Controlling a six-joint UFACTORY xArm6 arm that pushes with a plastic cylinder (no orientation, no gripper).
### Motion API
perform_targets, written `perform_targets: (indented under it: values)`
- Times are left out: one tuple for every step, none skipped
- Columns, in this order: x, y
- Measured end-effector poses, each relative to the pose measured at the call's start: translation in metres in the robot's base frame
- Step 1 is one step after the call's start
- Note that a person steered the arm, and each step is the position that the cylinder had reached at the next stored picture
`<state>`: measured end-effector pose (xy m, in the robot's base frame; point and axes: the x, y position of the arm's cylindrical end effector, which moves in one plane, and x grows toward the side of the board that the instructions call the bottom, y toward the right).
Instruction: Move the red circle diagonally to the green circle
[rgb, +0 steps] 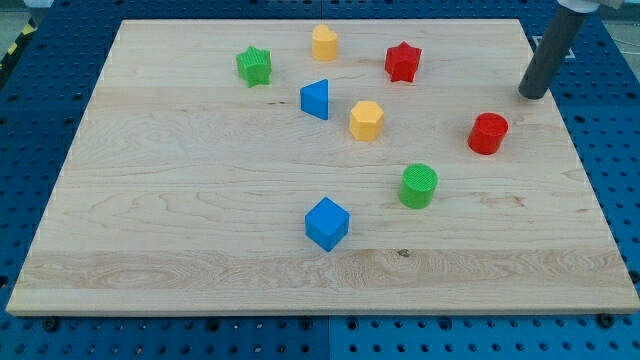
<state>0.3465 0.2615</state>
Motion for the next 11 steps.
perform_targets:
  values:
    - [0.0,-0.027]
    - [0.009,-0.057]
    - [0.04,-0.066]
    - [0.072,-0.067]
    - [0.102,-0.067]
    - [0.125,-0.067]
    - [0.146,-0.067]
    - [0.171,-0.067]
    - [0.192,-0.067]
    - [0.194,-0.066]
    - [0.194,-0.056]
